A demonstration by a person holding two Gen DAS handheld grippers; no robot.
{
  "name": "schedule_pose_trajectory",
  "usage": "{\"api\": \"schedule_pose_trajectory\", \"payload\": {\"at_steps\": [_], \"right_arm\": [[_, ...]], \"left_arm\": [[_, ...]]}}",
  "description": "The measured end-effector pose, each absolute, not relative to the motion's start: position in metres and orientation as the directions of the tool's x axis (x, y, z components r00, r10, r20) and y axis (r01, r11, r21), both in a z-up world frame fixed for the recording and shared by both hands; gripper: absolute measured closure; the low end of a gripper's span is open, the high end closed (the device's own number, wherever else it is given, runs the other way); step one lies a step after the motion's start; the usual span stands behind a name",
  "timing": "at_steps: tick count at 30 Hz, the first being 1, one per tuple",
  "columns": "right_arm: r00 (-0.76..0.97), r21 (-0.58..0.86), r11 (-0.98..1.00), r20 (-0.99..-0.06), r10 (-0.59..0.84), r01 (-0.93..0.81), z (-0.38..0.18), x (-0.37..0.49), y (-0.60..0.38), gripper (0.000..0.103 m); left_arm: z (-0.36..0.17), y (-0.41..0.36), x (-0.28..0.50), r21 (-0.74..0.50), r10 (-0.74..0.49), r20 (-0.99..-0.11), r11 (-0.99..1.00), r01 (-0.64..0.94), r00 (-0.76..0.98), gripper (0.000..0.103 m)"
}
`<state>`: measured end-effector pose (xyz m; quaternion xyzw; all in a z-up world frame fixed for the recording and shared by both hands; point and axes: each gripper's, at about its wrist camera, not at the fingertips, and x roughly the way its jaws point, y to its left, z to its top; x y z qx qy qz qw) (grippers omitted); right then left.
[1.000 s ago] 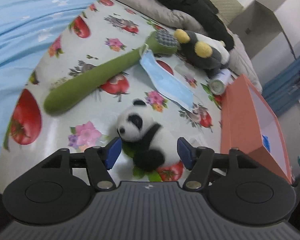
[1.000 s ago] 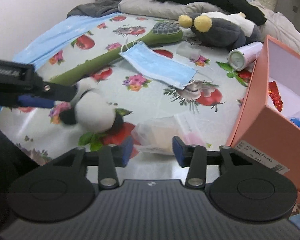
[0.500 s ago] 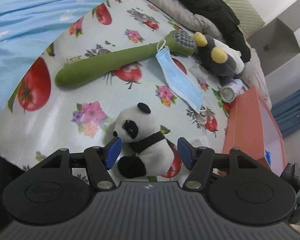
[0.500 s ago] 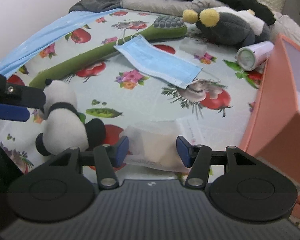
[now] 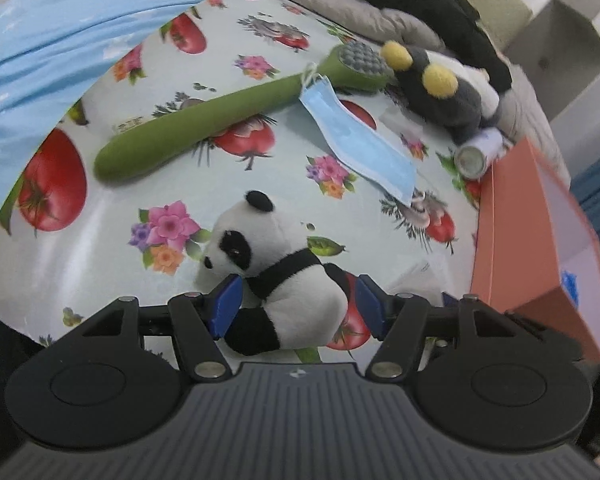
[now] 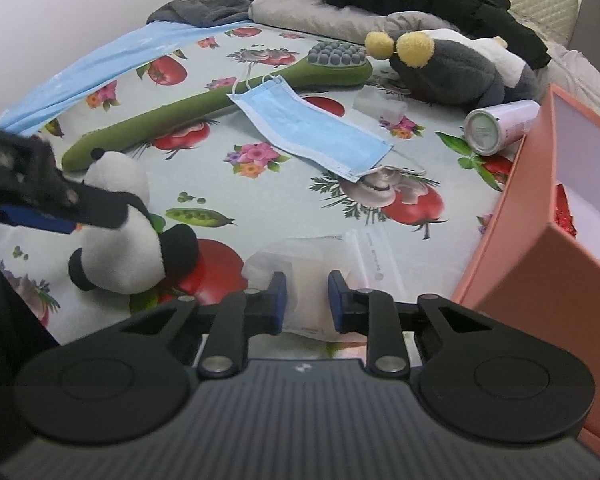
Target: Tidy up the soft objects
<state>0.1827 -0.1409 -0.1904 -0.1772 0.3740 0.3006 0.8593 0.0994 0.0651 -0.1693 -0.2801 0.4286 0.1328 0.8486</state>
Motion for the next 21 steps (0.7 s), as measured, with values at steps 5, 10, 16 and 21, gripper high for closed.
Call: {"api": "schedule_pose_trajectory", "payload": {"at_steps": [5, 10, 16, 21], "right_arm": [[0.552, -0.087, 0.760, -0.740, 0.384, -0.644, -0.185, 0.180, -0.146, 0.078], [0.556, -0.106, 0.752, -0.741, 0.376, -0.650, -0.188, 0.178, -0.148, 0.078], [0.546, -0.096, 0.752, -0.748, 0.378, -0.653, -0.192, 0.179, -0.149, 0.078], [0.535, -0.082, 0.753, -0.754, 0.382, -0.653, -0.196, 0.181, -0.150, 0.079]], "left_arm": [[-0.179, 0.054, 0.110, -0.319, -0.003, -0.826, 0.827, -0.463, 0.564, 0.035], [-0.182, 0.049, 0.116, -0.292, 0.019, -0.829, 0.837, -0.462, 0.559, 0.035], [-0.185, 0.052, 0.121, -0.289, 0.028, -0.833, 0.829, -0.479, 0.552, 0.035], [-0.188, 0.055, 0.124, -0.295, 0.031, -0.833, 0.819, -0.491, 0.552, 0.035]]}}
